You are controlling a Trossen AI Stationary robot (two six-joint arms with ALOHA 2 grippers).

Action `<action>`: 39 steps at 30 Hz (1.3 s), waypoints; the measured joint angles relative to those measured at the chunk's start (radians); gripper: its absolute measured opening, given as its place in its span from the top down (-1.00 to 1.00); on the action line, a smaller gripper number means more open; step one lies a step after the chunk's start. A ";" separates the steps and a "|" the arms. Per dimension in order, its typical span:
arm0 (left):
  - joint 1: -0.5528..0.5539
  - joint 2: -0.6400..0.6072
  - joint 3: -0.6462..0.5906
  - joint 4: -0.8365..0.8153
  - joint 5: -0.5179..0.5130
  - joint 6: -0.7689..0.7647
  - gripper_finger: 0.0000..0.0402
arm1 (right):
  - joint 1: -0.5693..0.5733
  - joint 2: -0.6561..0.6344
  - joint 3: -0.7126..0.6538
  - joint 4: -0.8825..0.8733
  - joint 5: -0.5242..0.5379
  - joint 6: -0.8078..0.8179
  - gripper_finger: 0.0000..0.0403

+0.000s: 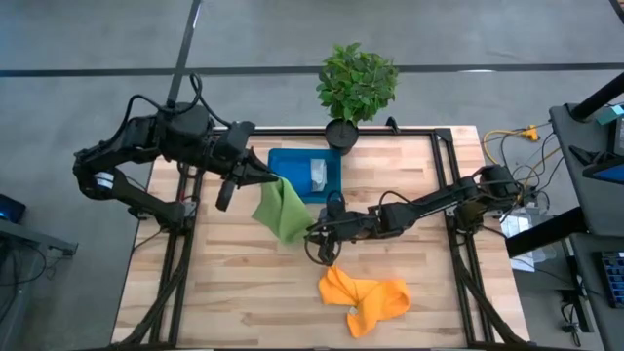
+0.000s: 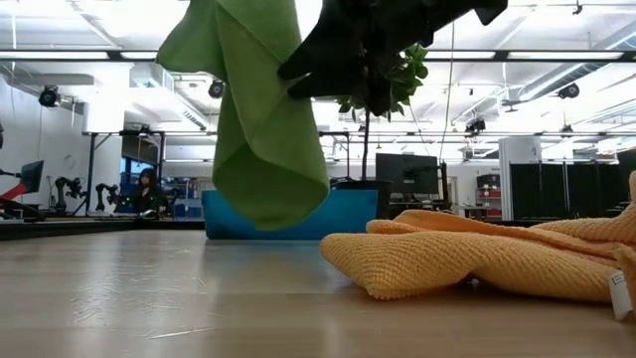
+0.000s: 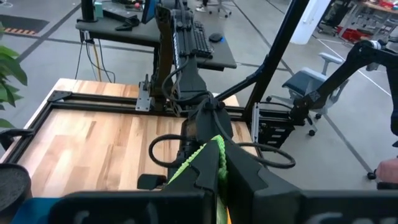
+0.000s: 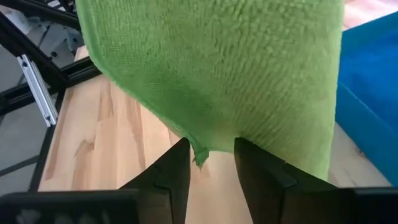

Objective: Fold microfiber towels
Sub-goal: Fold the green microfiber towel

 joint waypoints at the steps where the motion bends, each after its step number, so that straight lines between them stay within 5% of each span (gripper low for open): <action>1: 0.000 0.000 0.000 0.001 0.000 0.000 1.00 | -0.002 0.000 0.000 0.005 0.000 -0.005 0.41; 7: 0.012 0.000 0.000 0.005 0.000 0.000 1.00 | -0.010 0.000 0.000 0.066 0.000 -0.038 0.52; 12: 0.023 0.000 0.002 0.005 0.000 0.000 1.00 | -0.009 0.000 0.002 0.069 -0.010 -0.117 0.90; 17: 0.033 0.000 0.008 0.003 0.000 0.000 1.00 | 0.007 -0.008 0.026 0.056 -0.009 -0.156 0.96; 30: 0.039 -0.019 0.008 -0.140 -0.050 0.000 1.00 | 0.044 -0.200 0.265 -0.606 0.003 -0.182 0.96; 39: 0.030 -0.087 0.001 -0.457 -0.128 -0.072 1.00 | 0.077 -0.303 0.293 -0.808 0.045 -0.109 0.96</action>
